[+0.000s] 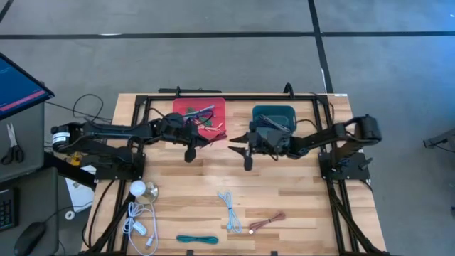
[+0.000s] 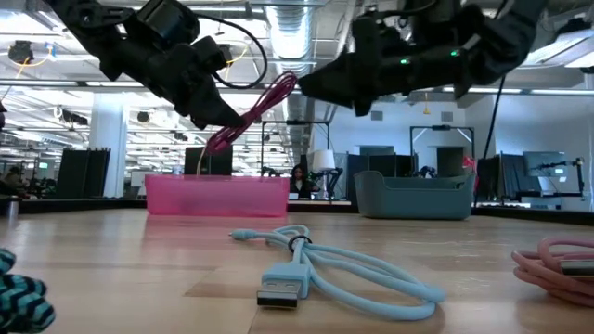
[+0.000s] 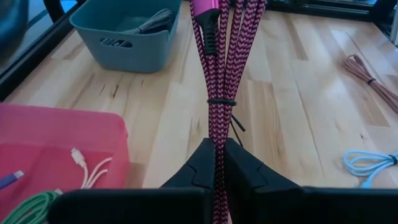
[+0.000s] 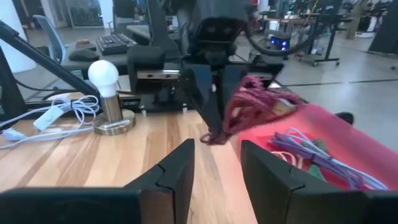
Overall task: Pick & Place USB Port
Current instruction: Put the black and pink charger cable into the green bin
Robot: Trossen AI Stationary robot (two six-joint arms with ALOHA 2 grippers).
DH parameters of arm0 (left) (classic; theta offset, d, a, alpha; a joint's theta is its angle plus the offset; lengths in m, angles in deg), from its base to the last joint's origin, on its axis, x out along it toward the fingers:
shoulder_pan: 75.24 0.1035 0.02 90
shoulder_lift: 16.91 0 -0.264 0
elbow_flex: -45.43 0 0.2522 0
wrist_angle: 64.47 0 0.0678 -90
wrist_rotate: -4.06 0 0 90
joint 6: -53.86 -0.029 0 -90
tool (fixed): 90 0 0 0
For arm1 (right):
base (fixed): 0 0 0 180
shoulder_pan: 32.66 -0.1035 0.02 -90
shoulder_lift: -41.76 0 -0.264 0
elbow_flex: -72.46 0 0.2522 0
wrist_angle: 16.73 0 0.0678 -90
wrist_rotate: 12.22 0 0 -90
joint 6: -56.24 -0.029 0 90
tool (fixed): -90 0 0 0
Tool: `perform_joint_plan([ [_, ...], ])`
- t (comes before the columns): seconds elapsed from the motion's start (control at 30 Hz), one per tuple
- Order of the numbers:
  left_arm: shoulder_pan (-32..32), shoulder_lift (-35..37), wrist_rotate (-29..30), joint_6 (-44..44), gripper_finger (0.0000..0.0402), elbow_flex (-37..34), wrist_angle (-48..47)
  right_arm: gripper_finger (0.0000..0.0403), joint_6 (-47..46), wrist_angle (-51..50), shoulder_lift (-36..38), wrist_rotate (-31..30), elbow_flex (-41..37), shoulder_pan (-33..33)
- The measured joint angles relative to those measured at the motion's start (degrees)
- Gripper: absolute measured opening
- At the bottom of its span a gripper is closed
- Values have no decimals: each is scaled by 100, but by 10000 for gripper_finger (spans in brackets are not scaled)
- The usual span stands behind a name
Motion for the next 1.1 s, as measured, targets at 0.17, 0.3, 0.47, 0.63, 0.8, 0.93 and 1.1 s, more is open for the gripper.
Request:
perform_joint_plan([
  [0.17,0,-26,2,7,12,0,13,123,-11,15,-452,29,426,-2],
  [0.3,0,-23,2,22,12,0,39,123,-11,11,-673,29,736,9],
  [0.47,-7,-19,2,81,12,0,63,122,-11,331,-885,29,973,86],
  [0.63,-9,-17,-34,156,12,0,63,115,-15,357,-906,40,1032,245],
  [0.8,-9,-17,-96,155,12,0,59,53,-14,311,-906,38,1032,267],
  [0.93,-11,-17,-118,152,12,0,76,7,-279,4,-904,42,1032,267],
  [1.1,-11,-17,-122,129,12,0,102,23,-470,-668,-904,237,1029,253],
])
